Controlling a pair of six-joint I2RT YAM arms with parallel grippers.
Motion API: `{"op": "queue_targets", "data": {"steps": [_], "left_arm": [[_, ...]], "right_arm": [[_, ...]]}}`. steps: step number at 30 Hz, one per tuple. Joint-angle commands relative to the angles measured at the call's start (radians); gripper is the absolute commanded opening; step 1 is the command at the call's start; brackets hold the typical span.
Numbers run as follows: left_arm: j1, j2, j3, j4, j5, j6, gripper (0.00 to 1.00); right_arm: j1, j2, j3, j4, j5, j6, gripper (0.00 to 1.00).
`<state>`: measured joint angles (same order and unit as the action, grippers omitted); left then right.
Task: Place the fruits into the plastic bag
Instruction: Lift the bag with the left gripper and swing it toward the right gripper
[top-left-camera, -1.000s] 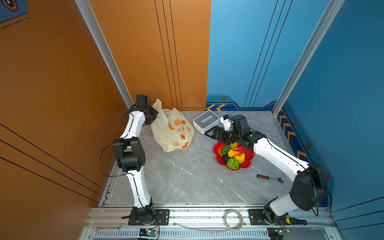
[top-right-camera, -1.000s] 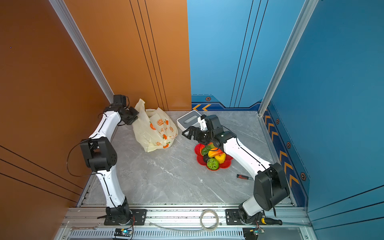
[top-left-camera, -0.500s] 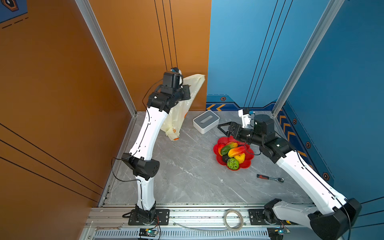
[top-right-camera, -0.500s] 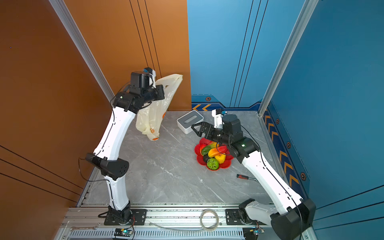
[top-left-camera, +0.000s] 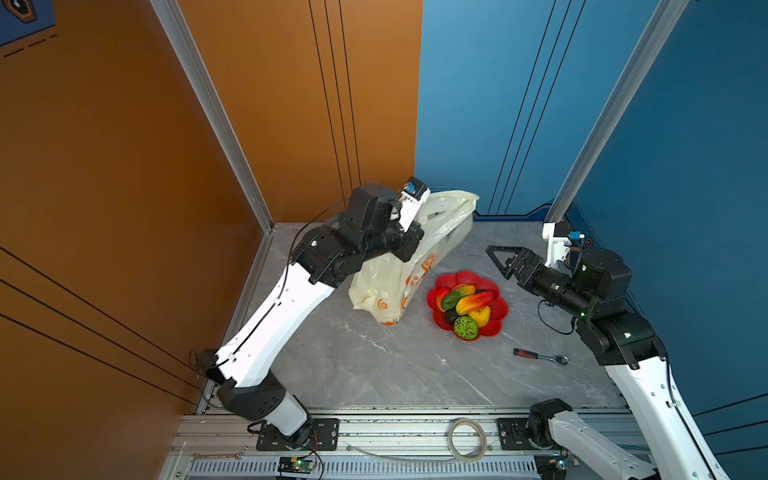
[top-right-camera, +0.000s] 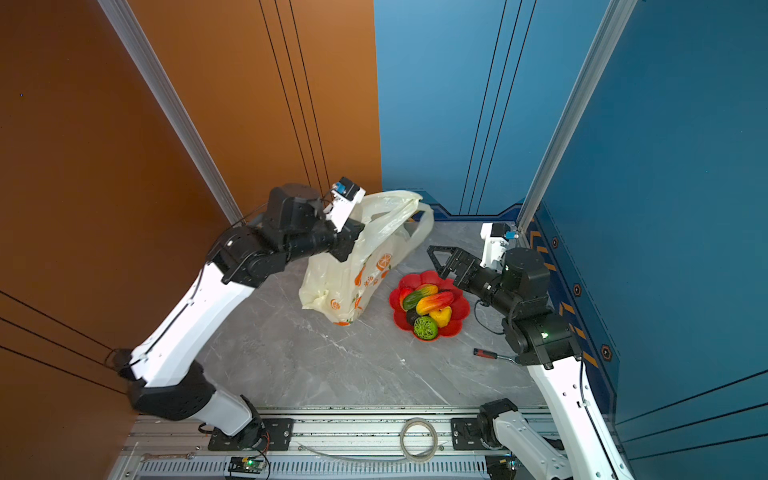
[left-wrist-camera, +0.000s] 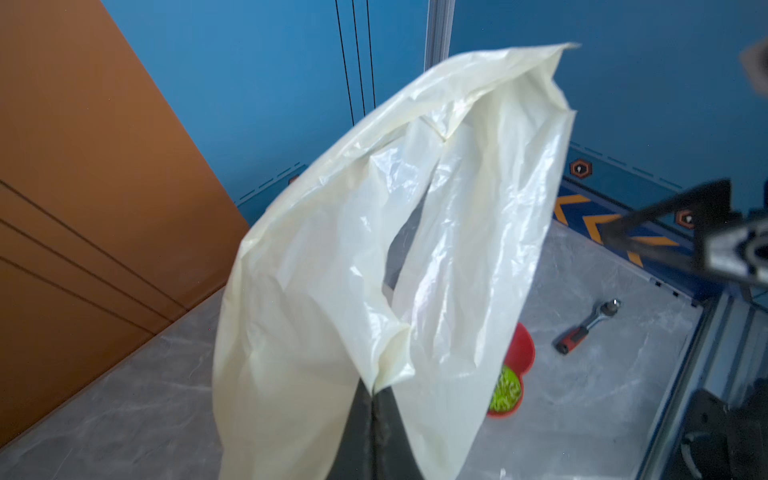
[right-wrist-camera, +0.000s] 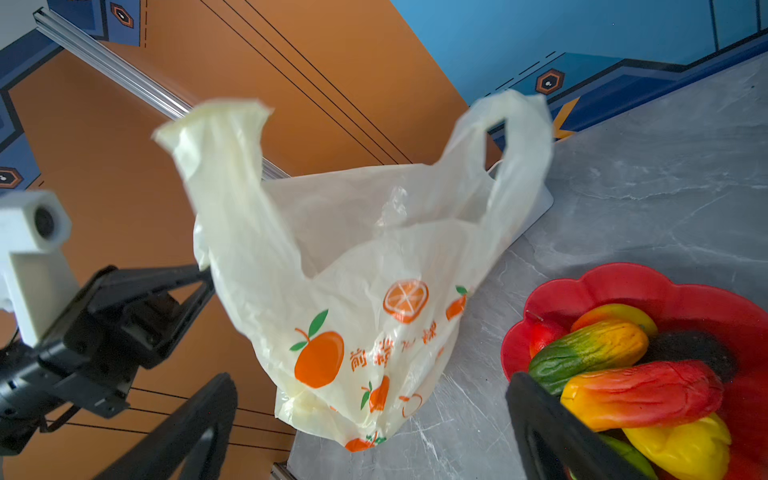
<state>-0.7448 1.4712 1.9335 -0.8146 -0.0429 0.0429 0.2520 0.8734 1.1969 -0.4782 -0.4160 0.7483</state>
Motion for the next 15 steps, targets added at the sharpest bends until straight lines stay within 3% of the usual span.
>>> {"op": "queue_targets", "data": {"steps": [1,3,5,15], "left_arm": [[0.050,-0.115,-0.176,0.098,0.114,0.011,0.00],[0.107,-0.161,-0.253,0.126,0.242,-0.024,0.00],[0.147,-0.188,-0.304,0.150,0.300,-0.047,0.00],[0.225,-0.219,-0.382,0.157,0.391,-0.051,0.00]], "right_arm": [[0.004,-0.006,-0.020,0.044,-0.103,-0.014,1.00],[0.020,0.013,-0.024,0.134,-0.213,-0.010,1.00],[0.032,0.042,-0.007,0.166,-0.266,-0.031,1.00],[0.051,0.291,0.104,-0.350,-0.009,-0.337,1.00]]}}
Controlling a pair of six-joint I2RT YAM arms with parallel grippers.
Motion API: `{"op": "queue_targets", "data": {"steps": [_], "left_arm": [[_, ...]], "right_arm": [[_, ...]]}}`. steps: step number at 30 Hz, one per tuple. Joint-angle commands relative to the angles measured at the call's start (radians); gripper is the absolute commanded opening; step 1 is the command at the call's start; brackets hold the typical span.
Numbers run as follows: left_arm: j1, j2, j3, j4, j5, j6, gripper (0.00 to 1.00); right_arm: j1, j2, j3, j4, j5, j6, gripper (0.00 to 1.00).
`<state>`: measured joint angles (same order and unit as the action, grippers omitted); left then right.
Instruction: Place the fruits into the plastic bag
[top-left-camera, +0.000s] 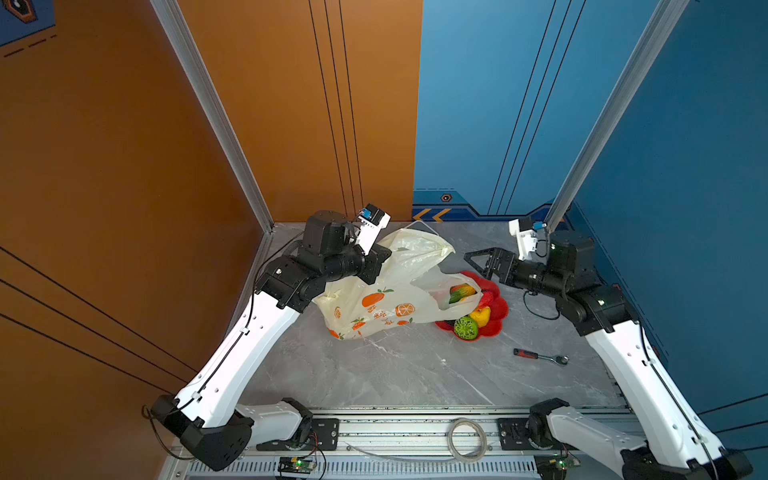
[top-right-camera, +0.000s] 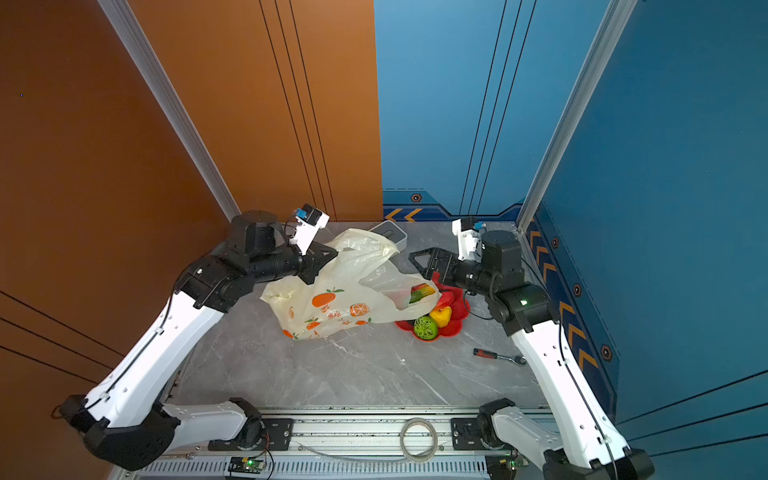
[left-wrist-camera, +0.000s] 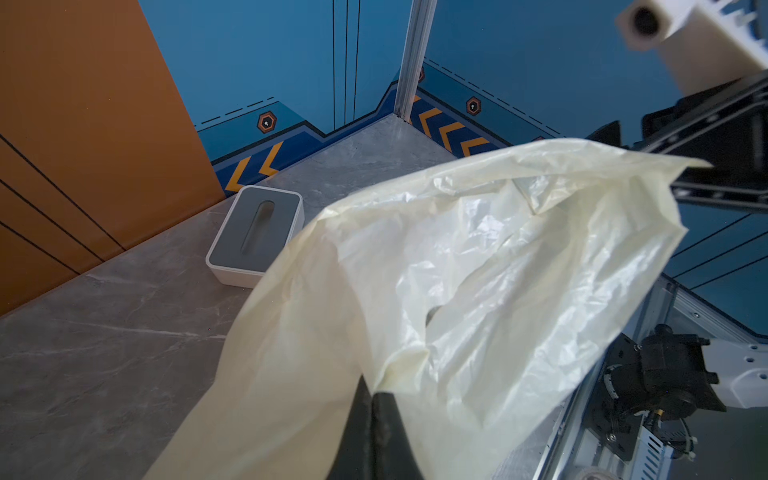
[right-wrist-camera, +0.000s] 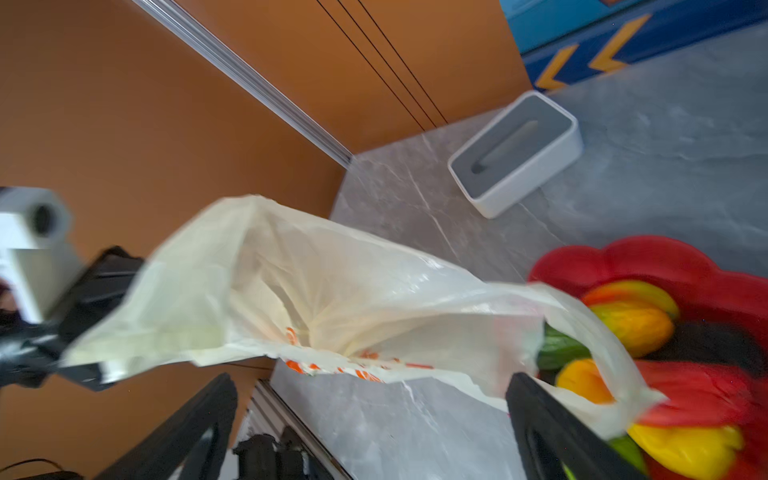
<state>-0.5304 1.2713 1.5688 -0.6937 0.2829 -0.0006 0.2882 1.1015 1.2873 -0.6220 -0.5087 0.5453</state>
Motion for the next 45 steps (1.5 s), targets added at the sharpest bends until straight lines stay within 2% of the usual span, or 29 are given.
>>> {"op": "queue_targets", "data": {"steps": [1,7,11,18,25,28,30,37,41,45], "left_arm": [[0.014,-0.019,-0.023,0.037,0.071,-0.007,0.00],[0.023,-0.026,-0.056,0.054,0.090,-0.010,0.00],[0.023,-0.022,-0.065,0.056,0.105,-0.010,0.00],[0.024,-0.019,-0.075,0.056,0.114,-0.010,0.00],[0.033,-0.021,-0.082,0.056,0.119,-0.009,0.00],[0.038,-0.024,-0.087,0.056,0.123,-0.008,0.00],[0.043,-0.027,-0.091,0.056,0.122,-0.009,0.00],[0.088,-0.054,-0.136,0.086,0.116,-0.042,0.00],[0.163,-0.081,-0.187,0.123,0.122,-0.104,0.00],[0.290,-0.130,-0.292,0.249,0.208,-0.205,0.01]], "right_arm": [[0.018,0.088,-0.002,-0.213,0.109,-0.153,1.00],[0.025,0.227,-0.038,-0.203,0.239,-0.221,1.00],[0.019,0.294,-0.003,-0.175,0.280,-0.243,1.00],[-0.036,0.445,0.068,-0.106,0.193,-0.221,0.99],[-0.036,0.487,0.063,-0.042,0.153,-0.187,0.89],[-0.038,0.493,0.060,-0.032,0.126,-0.182,0.79],[-0.038,0.491,0.054,-0.026,0.112,-0.181,0.68],[-0.033,0.422,0.020,0.012,0.122,-0.153,0.00],[0.007,0.300,-0.015,0.050,0.204,-0.120,0.00],[0.078,0.156,-0.047,0.111,0.315,-0.063,0.00]]}}
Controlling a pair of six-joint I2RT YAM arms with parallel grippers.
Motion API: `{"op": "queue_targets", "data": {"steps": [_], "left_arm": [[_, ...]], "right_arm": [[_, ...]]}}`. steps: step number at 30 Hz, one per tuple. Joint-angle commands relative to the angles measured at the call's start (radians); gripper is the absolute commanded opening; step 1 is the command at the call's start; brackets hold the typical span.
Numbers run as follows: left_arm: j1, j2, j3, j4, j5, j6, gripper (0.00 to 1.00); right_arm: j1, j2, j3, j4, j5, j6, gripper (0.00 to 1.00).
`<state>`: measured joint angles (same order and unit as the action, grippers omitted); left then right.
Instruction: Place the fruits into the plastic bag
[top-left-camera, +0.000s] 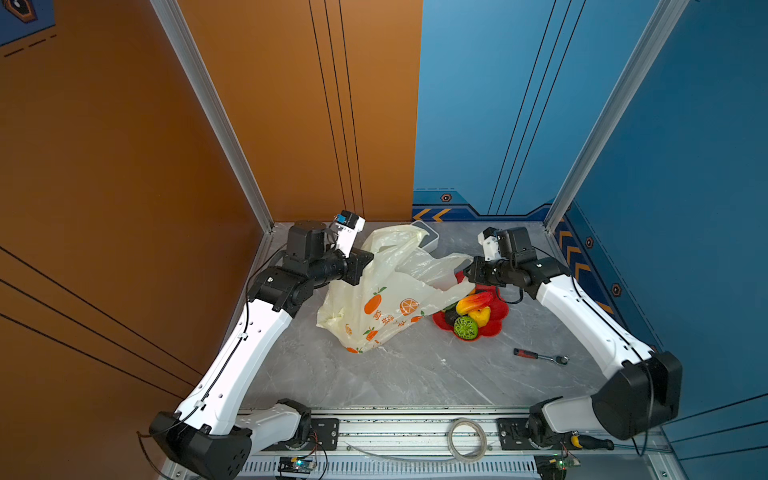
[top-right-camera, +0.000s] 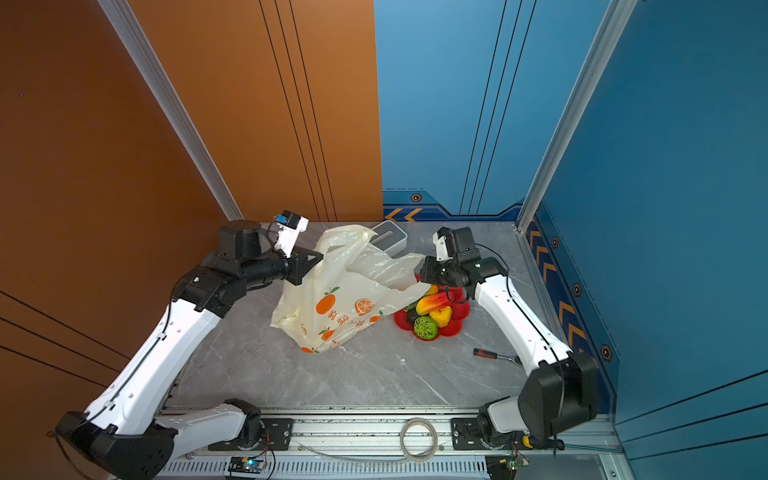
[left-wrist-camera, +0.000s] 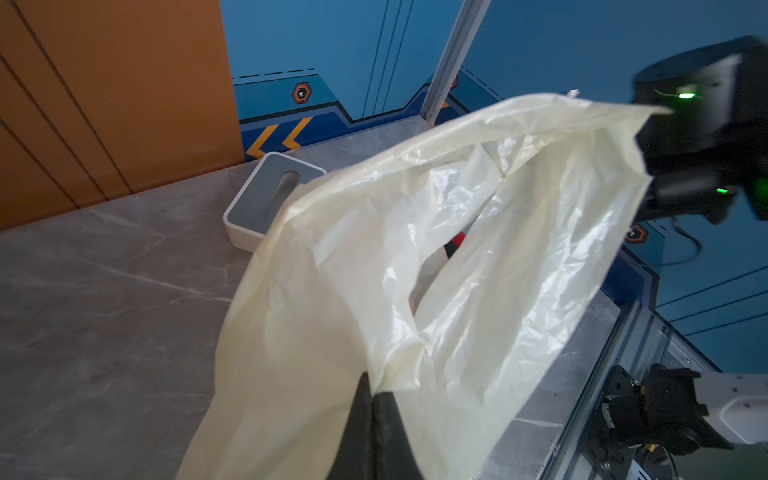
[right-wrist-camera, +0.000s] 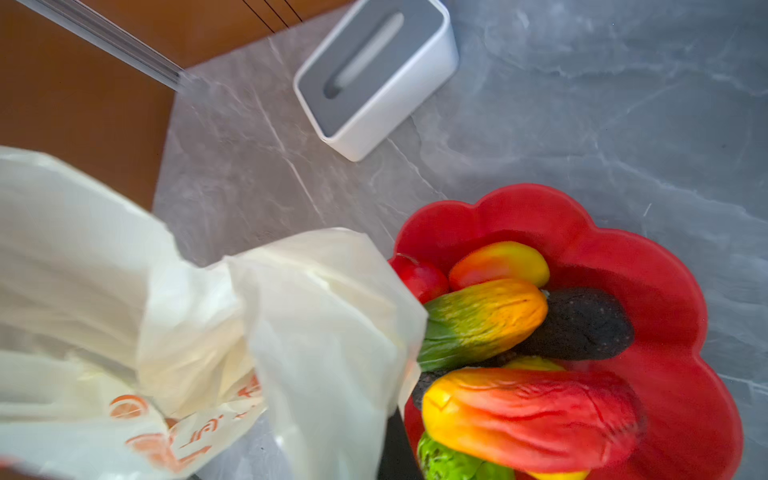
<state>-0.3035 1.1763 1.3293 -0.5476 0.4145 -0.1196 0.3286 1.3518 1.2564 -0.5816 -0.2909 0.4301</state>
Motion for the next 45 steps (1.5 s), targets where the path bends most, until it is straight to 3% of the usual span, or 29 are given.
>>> {"op": "queue_targets", "data": {"steps": [1,6,9,13,16,19,23,26,28,30,35,39,45], "left_arm": [[0.092,-0.048,-0.083,0.144,0.102,-0.117,0.05],[0.155,-0.069,-0.137,0.191,0.145,-0.190,0.35],[0.158,-0.101,-0.143,0.131,0.127,-0.213,0.59],[0.180,-0.186,-0.148,0.025,0.062,-0.338,0.75],[0.197,-0.255,-0.153,0.000,0.082,-0.490,0.79],[0.207,-0.271,-0.092,-0.035,0.087,-0.553,0.82],[0.188,-0.164,0.107,-0.224,0.016,-0.452,0.83],[0.120,-0.066,0.234,-0.320,-0.037,-0.378,0.85],[0.003,0.005,0.341,-0.402,-0.155,-0.303,0.85],[-0.141,0.109,0.495,-0.528,-0.338,-0.208,0.95],[-0.286,0.332,0.784,-0.725,-0.592,-0.105,0.99],[-0.311,0.482,0.979,-0.839,-0.742,-0.058,0.98],[-0.242,0.607,1.088,-0.854,-0.766,-0.034,0.98]], "right_arm": [[0.053,-0.119,-0.017,0.078,0.116,0.064,0.00],[0.105,-0.169,0.007,0.057,0.178,0.089,0.00],[0.120,-0.176,0.010,0.039,0.206,0.094,0.00],[0.141,-0.189,0.009,0.034,0.247,0.110,0.00],[0.167,-0.192,0.021,0.035,0.273,0.113,0.00],[0.198,-0.186,0.040,0.034,0.285,0.106,0.00],[0.272,-0.195,0.064,0.022,0.338,0.079,0.00],[0.316,-0.201,0.077,0.011,0.373,0.071,0.00],[0.342,-0.199,0.087,0.004,0.383,0.071,0.00],[0.366,-0.193,0.101,-0.004,0.400,0.070,0.00],[0.435,-0.184,0.127,-0.012,0.422,0.067,0.00],[0.482,-0.181,0.144,-0.011,0.444,0.068,0.00],[0.540,-0.170,0.163,-0.017,0.472,0.068,0.00]]}}
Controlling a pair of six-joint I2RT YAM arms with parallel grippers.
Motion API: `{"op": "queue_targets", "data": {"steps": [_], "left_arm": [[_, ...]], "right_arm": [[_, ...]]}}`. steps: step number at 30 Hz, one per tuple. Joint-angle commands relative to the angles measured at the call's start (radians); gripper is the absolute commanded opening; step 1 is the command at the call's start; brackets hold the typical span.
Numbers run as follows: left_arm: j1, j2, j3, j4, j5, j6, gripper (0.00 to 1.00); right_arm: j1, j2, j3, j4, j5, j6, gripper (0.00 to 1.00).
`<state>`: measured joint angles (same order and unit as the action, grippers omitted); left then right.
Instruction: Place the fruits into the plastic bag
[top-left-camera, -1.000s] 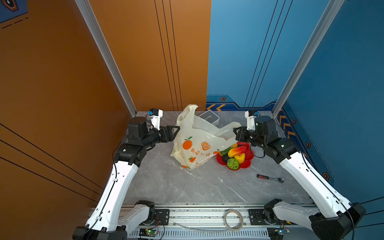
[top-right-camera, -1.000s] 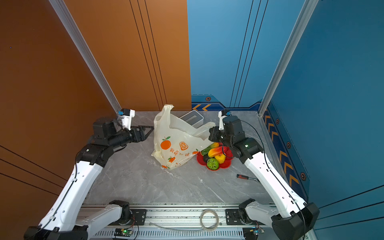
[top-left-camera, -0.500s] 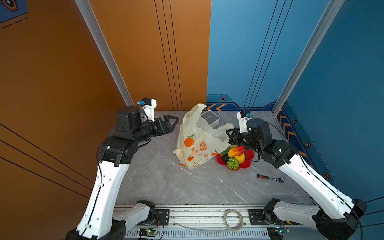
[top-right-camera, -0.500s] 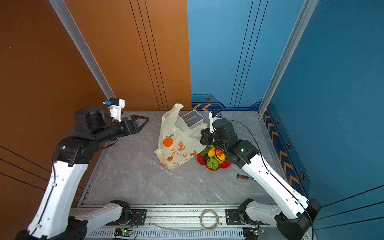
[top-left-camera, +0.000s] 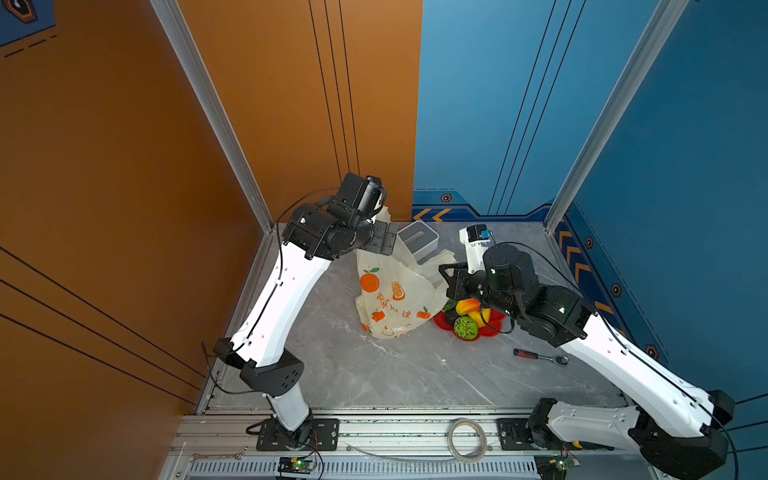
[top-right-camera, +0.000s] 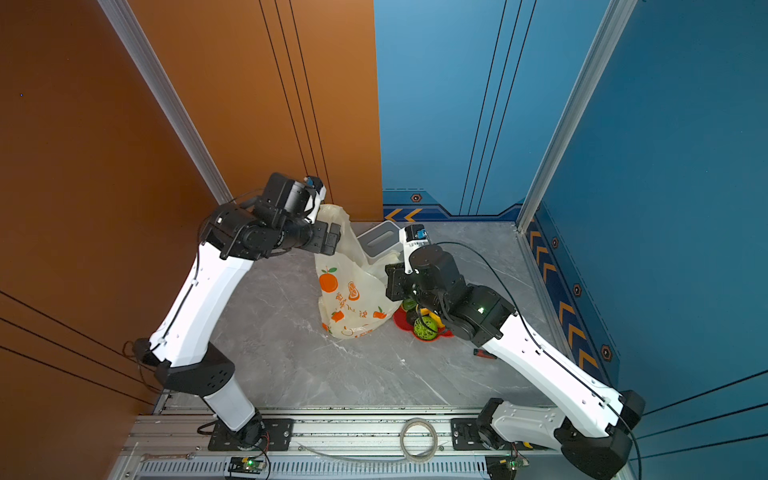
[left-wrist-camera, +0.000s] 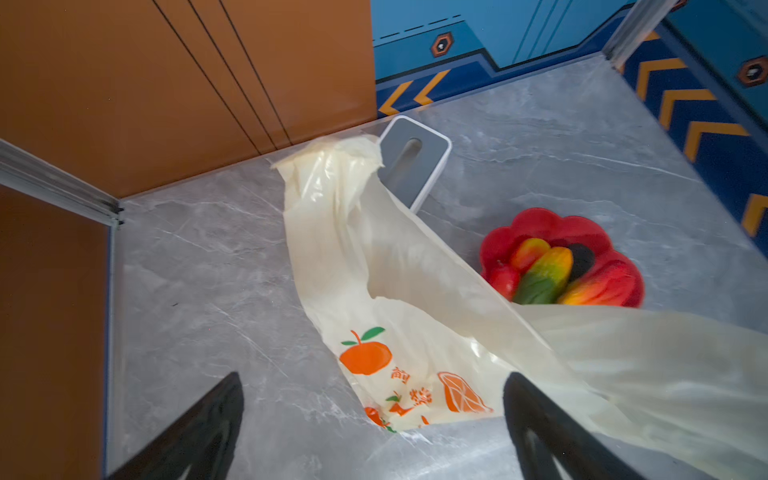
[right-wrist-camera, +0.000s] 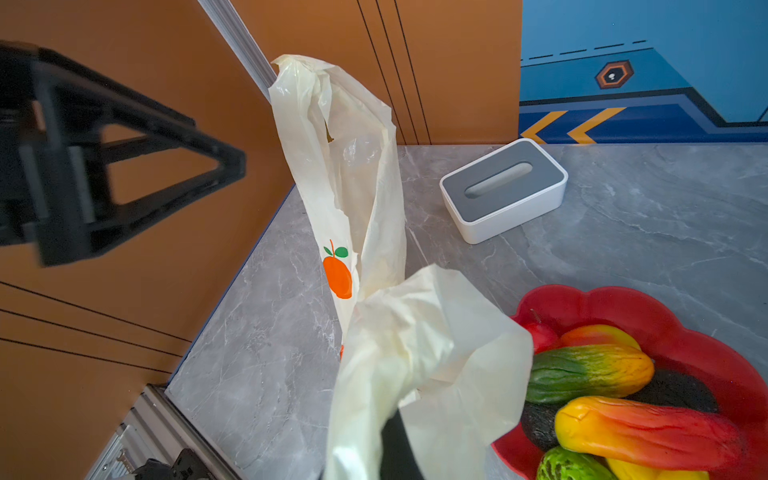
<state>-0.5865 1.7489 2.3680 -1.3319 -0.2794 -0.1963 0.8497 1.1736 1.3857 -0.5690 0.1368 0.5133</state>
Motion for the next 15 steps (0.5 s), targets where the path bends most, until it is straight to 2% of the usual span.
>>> {"op": "queue_targets", "data": {"steps": [1,5,10,13,15], "left_arm": [[0.067,0.049,0.058,-0.065,-0.030,0.037,0.98],[0.115,0.079,0.065,-0.037,0.076,0.038,0.98],[0.118,0.123,0.083,-0.033,0.082,0.049,1.00],[0.126,0.143,0.092,-0.033,0.066,0.051,0.95],[0.131,0.148,0.096,-0.035,0.060,0.048,0.88]], "right_arm": [[0.028,0.009,0.036,-0.032,0.048,-0.015,0.00],[0.055,0.008,0.045,-0.041,0.064,-0.016,0.00],[0.069,0.008,0.049,-0.045,0.073,-0.016,0.00],[0.079,0.007,0.051,-0.046,0.078,-0.016,0.00],[0.084,0.007,0.047,-0.047,0.084,-0.016,0.00]]}}
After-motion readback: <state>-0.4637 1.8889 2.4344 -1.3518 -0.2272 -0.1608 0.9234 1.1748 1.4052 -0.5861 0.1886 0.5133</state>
